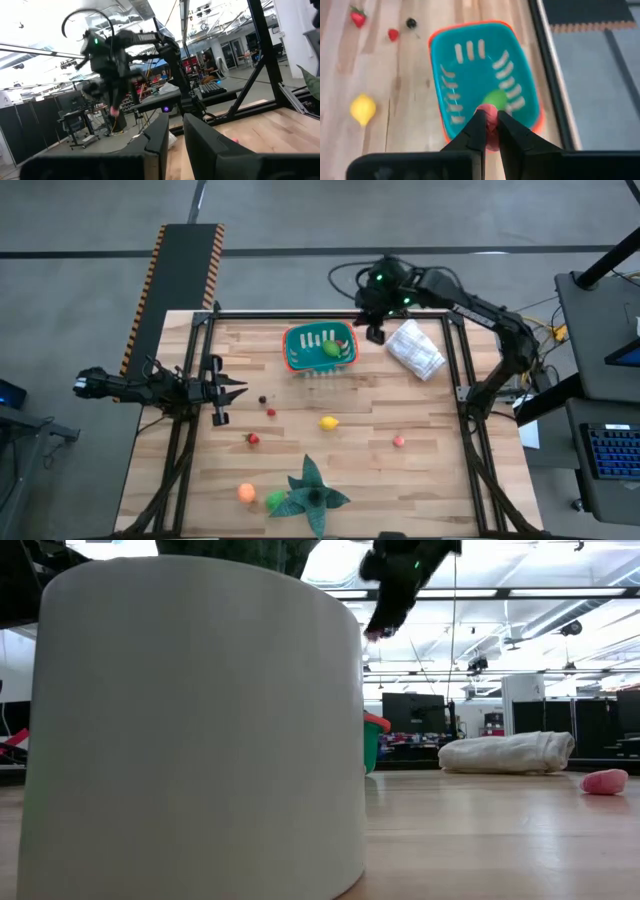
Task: Pick and placing Produce into tupperware
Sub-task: Put the peach toy into the bin
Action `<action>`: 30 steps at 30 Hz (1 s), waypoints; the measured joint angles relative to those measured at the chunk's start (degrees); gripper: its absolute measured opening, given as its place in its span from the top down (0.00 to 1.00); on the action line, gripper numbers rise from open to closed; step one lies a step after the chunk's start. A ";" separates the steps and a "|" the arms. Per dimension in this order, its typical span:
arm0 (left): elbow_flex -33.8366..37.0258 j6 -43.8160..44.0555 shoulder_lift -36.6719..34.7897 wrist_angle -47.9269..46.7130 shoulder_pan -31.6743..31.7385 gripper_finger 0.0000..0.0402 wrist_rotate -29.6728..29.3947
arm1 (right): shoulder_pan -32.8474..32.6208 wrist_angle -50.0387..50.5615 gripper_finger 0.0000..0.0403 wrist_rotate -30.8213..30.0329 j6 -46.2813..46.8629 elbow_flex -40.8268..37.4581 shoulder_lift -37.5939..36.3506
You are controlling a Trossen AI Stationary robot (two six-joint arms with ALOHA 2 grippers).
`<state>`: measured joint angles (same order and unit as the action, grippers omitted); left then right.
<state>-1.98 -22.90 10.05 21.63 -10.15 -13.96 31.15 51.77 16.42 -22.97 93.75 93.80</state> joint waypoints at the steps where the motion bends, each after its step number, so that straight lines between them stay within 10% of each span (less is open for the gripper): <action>1: 0.00 0.00 -0.03 0.01 0.02 0.89 0.00 | -0.03 -3.98 0.94 1.25 0.04 -2.67 0.02; 20: 0.00 0.00 -0.05 -0.04 0.01 0.89 0.00 | -0.36 -104.42 0.94 9.74 15.86 -34.94 -1.20; 30: 0.00 -0.02 0.01 -0.06 0.01 0.89 0.00 | 0.12 -88.48 0.94 9.69 13.53 -31.07 -5.07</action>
<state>-1.98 -22.92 10.07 21.57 -10.14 -13.96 31.27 -36.71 26.11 -9.44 62.68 88.73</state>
